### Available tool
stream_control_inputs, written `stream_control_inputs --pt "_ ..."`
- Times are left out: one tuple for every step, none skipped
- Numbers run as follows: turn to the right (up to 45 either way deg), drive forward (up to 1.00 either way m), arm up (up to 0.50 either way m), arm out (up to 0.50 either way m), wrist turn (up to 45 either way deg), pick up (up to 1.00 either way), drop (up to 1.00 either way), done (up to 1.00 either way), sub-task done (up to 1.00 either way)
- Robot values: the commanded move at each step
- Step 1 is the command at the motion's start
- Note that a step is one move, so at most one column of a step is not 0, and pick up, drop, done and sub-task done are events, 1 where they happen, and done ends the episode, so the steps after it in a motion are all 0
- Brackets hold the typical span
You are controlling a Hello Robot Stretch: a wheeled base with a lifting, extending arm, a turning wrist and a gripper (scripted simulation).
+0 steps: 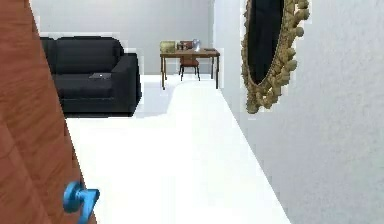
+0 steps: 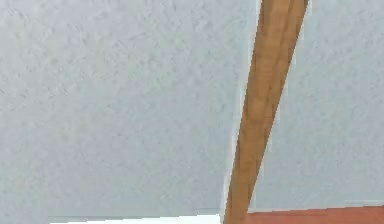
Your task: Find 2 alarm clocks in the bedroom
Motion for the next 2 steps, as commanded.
stream_control_inputs --pt "-27.0 0.0 0.0 0.0 0.0 0.0 0.0 0.0 0.0" --pt "0.0 0.05 0.0 0.0 0.0 0.0 0.0 0.0 0.0"
